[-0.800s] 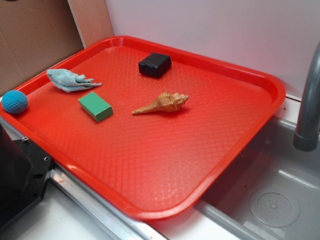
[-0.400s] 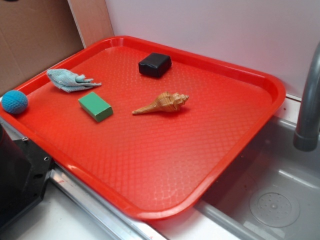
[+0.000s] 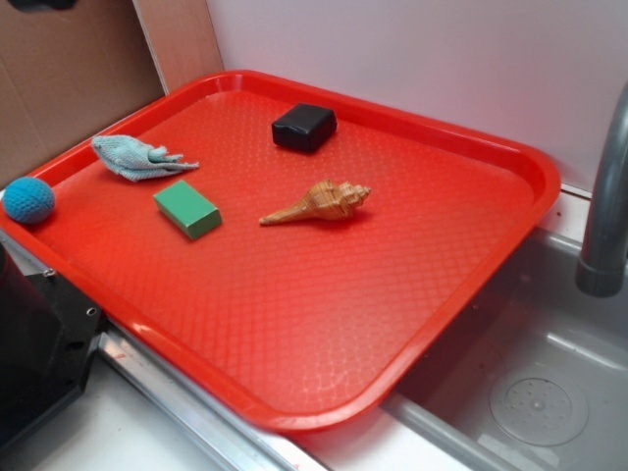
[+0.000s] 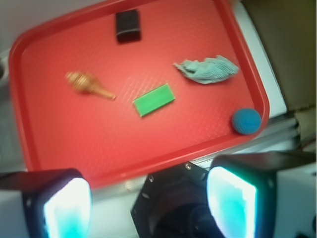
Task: Grab the blue cloth.
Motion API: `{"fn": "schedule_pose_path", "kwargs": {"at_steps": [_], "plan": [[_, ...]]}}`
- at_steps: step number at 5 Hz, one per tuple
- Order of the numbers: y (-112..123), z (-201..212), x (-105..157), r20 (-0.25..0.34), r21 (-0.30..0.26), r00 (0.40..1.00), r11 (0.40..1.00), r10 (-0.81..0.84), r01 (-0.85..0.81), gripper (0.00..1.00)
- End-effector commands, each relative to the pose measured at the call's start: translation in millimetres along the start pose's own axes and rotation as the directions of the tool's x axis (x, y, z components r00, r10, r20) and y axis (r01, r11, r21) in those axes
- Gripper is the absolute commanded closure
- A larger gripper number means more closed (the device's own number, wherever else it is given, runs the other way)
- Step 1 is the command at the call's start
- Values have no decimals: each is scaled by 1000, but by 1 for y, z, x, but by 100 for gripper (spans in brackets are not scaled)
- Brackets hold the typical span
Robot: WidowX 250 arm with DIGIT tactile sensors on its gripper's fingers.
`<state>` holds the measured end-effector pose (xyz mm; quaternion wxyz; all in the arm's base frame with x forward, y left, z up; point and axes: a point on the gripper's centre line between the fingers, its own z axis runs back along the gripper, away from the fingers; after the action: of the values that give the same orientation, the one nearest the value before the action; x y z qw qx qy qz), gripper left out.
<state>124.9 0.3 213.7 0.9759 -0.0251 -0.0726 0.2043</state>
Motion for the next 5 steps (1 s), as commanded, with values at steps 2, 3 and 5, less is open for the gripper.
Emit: {"fn": "schedule_pose_path", "kwargs": {"at_steps": [2,3,5], "plan": [[43,-69,53,211,5,731,747,649,-665,0],[57,-89,71,284,-1,578,603,765,-797,0],[92,-133,92,351,92,422,418,836,-904,0]]}}
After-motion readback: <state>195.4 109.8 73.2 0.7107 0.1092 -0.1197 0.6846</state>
